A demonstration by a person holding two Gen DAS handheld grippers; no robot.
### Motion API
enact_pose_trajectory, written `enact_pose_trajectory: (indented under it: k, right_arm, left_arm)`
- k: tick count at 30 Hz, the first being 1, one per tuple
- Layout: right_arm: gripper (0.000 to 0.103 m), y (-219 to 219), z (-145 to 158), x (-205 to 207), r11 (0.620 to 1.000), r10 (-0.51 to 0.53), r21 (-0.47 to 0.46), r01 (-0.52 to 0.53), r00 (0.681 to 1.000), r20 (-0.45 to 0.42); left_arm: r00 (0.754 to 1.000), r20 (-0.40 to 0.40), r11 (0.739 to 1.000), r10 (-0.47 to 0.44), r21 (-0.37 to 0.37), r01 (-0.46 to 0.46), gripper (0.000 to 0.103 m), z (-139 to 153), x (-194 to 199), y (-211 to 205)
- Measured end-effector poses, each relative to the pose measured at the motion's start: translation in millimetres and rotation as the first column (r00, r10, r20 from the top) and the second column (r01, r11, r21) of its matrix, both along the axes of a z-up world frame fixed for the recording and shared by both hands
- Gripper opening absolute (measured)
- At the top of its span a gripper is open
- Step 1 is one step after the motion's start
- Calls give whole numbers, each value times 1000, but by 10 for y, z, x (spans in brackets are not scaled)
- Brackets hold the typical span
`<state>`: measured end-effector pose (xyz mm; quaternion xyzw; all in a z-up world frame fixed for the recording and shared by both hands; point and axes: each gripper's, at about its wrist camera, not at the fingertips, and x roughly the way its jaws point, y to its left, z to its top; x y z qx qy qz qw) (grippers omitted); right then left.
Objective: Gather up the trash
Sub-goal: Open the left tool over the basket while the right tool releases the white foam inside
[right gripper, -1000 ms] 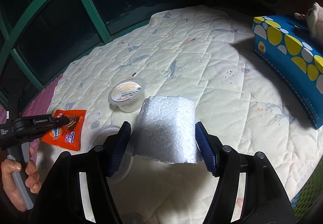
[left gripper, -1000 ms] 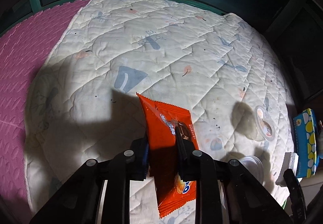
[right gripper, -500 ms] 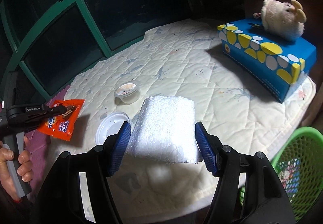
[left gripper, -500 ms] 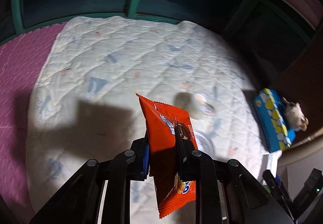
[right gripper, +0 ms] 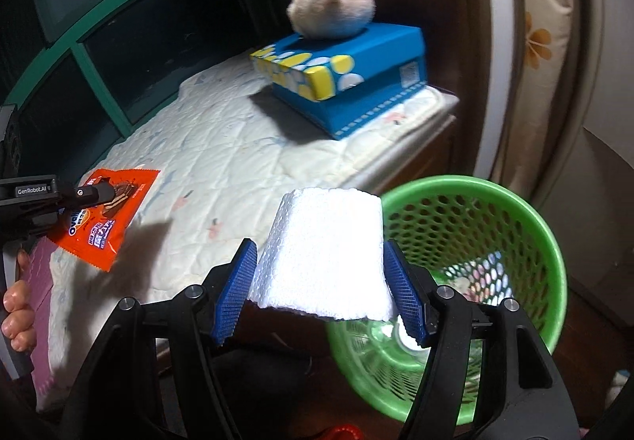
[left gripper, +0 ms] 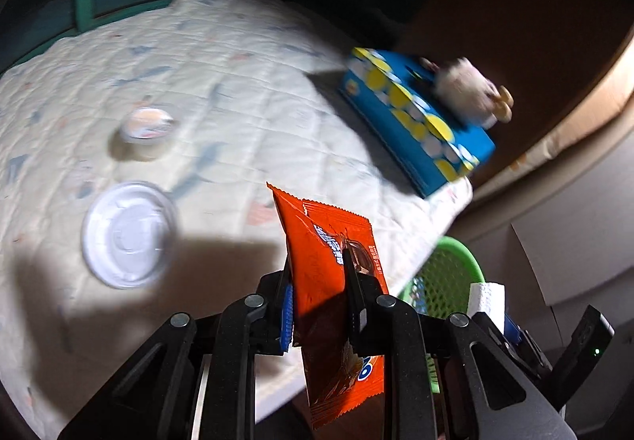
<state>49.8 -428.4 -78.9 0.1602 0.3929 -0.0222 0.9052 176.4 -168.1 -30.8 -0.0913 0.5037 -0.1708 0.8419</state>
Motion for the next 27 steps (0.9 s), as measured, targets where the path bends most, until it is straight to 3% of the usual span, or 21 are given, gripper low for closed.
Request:
enact_pose_trajectory:
  k: [10, 13, 27]
  right_arm:
    - [67, -715, -299, -246, 989, -143, 34, 146, 987, -67]
    - [73, -802, -332, -297, 985, -165, 46, 168, 984, -69]
    - [75, -992, -160, -617, 975, -211, 76, 211, 977, -9]
  left_arm:
    - [985, -28, 985, -170, 20, 170, 20, -195, -109, -921]
    - [977, -39, 977, -209, 36, 210, 20, -273, -143, -1119]
    - [929, -91, 925, -360, 92, 368, 20, -657, -315, -1879]
